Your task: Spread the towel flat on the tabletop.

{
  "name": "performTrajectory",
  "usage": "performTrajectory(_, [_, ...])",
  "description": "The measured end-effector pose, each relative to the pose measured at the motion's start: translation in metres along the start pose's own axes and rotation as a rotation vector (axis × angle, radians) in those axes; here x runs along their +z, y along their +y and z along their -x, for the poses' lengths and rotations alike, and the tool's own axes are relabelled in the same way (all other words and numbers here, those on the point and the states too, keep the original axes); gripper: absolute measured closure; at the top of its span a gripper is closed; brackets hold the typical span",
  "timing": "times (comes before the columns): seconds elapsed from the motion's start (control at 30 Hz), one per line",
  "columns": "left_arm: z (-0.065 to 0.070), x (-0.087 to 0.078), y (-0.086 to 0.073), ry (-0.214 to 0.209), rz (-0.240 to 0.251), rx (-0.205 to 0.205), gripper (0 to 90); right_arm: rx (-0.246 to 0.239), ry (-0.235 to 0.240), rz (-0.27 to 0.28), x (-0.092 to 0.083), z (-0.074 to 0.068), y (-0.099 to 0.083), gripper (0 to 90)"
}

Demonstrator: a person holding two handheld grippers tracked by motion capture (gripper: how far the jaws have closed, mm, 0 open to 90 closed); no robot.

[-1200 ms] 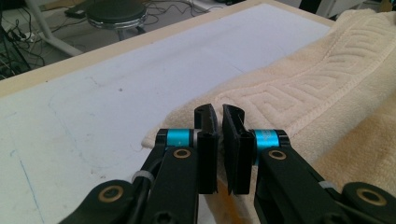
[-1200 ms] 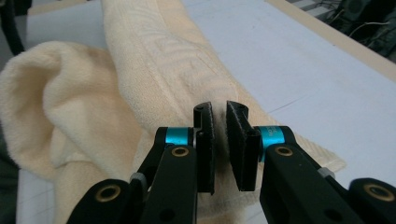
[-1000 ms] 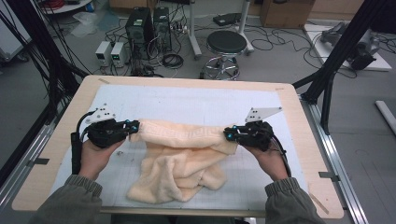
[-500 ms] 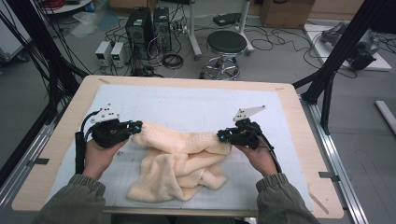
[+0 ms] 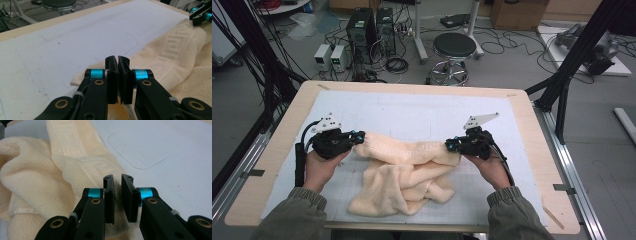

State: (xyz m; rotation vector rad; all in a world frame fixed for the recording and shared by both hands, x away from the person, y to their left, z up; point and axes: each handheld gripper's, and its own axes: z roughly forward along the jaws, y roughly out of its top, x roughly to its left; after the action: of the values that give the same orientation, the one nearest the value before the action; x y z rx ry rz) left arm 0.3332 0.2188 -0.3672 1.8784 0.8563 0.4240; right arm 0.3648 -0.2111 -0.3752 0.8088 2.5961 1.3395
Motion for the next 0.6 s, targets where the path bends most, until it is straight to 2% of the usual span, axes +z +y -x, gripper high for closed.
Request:
performTrajectory(0.07, [0.001, 0.001, 0.000, 0.000, -0.002, 0.001, 86.1, 0.031, 0.033, -0.017, 0.006, 0.001, -0.001, 77.9])
performTrajectory(0.1, [0.001, 0.002, 0.000, 0.001, -0.001, 0.002, 86.1, 0.029, 0.038, -0.034, 0.011, 0.002, -0.001, 78.2])
performTrajectory(0.17, [0.001, 0.001, 0.000, -0.001, 0.000, 0.002, 86.1, 0.025, 0.039, -0.073, 0.018, 0.003, -0.002, 78.5])
performTrajectory(0.37, [0.001, 0.001, 0.000, -0.003, 0.001, -0.001, 86.1, 0.072, 0.053, -0.120, 0.036, 0.010, -0.006, 75.8])
performTrajectory(0.43, [0.001, 0.001, 0.000, -0.004, -0.002, 0.003, 86.1, 0.069, 0.044, -0.147, 0.042, 0.010, -0.007, 75.6])
performTrajectory(0.5, [0.001, 0.001, 0.000, -0.004, -0.002, 0.002, 86.1, 0.077, 0.043, -0.159, 0.047, 0.009, -0.007, 79.3])
performTrajectory(0.53, [0.001, 0.001, 0.000, -0.005, -0.002, 0.004, 86.1, 0.052, 0.031, -0.162, 0.049, 0.009, -0.007, 81.8])
performTrajectory(0.6, [0.001, 0.000, 0.000, -0.004, -0.001, 0.001, 86.1, 0.035, 0.023, -0.162, 0.048, 0.007, -0.006, 85.2])
